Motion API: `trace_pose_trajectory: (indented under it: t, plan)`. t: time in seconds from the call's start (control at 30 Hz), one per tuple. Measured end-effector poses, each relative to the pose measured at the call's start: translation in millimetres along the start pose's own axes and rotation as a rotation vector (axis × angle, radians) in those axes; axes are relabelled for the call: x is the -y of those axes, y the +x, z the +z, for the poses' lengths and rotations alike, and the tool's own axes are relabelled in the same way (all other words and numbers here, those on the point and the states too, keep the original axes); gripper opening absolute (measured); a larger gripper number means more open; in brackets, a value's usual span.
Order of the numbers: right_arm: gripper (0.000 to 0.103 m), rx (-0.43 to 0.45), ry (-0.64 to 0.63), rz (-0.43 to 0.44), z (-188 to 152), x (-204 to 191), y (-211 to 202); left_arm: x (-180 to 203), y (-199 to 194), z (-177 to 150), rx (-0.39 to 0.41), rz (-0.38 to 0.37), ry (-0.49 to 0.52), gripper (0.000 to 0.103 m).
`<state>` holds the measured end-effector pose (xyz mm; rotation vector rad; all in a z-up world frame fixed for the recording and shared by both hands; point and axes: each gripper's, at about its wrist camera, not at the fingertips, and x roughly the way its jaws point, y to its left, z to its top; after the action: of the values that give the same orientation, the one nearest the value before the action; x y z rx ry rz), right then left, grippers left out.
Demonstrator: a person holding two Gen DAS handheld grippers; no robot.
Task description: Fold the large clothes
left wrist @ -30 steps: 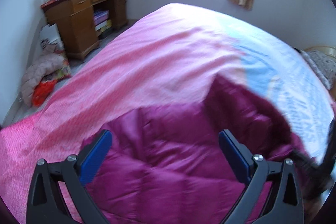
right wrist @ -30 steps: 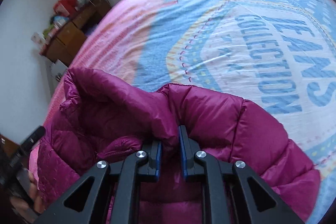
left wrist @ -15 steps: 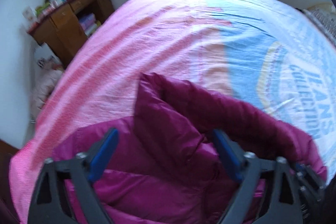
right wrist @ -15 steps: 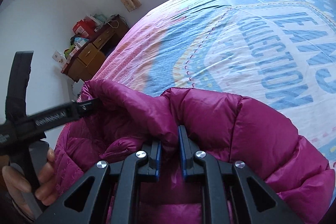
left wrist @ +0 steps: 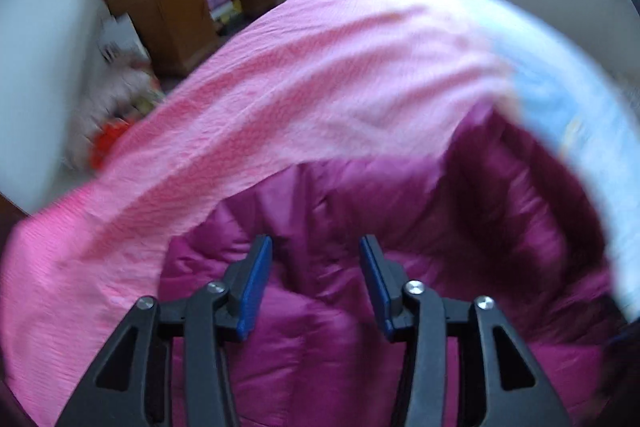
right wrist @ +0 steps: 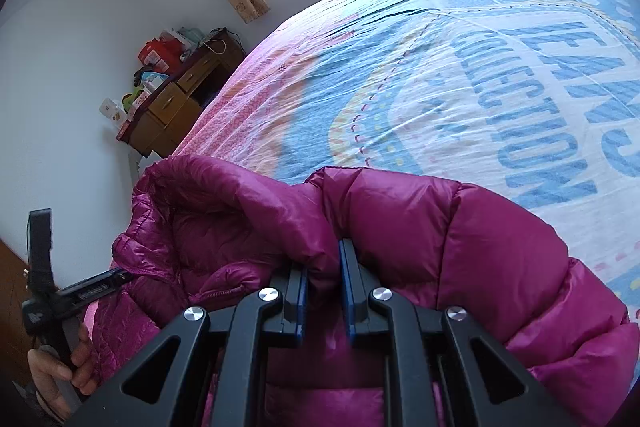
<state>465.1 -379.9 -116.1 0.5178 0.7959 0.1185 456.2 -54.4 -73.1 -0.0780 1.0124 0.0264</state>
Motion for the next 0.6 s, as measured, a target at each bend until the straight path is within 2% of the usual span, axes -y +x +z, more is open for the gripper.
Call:
trace_pose_trajectory:
  t: [0.03, 0.07, 0.13, 0.2, 0.27, 0.3, 0.37, 0.4, 0.43, 0.47, 0.53, 0.6]
  plan:
    - [0.014, 0.000, 0.000, 0.000, 0, 0, 0, 6, -7, 7, 0.015, -0.051, -0.014, 0.064]
    - [0.014, 0.000, -0.001, 0.000, 0, 0, 0, 13, -11, 13, 0.032, -0.073, -0.007, 0.069]
    - [0.014, 0.000, -0.001, -0.001, 0, 0, 0, 43, -20, 22, 0.088, -0.111, 0.068, 0.095]
    - [0.014, -0.001, -0.001, 0.000, 0, 0, 0, 69, -16, 25, 0.101, -0.108, 0.156, 0.103]
    - [0.014, -0.002, -0.001, 0.001, 0, 0, 0, 89, -2, 24, 0.067, -0.063, 0.214, 0.103]
    - [0.014, -0.001, -0.002, 0.000, 0, 0, 0, 94, 8, 23, 0.030, -0.039, 0.231, 0.101]
    - [0.014, -0.003, -0.002, 0.000, 0, 0, 0, 90, 30, 23, -0.057, 0.006, 0.203, 0.066]
    - [0.014, -0.003, -0.003, -0.001, 0, 0, 0, 81, 34, 20, -0.081, -0.012, 0.175, 0.037]
    - [0.014, -0.003, -0.003, -0.001, 0, 0, 0, 71, 36, 18, -0.091, -0.051, 0.146, 0.022]
    - [0.013, -0.004, -0.003, -0.002, 0, -1, 2, 61, 33, 14, -0.071, -0.080, 0.136, 0.021]
    - [0.013, -0.004, 0.001, 0.002, 0, -1, 3, 42, 25, 5, -0.016, -0.067, 0.138, 0.020]
    - [0.013, -0.005, 0.004, 0.005, 1, 1, 3, 35, 26, -3, -0.007, -0.076, 0.127, 0.025]
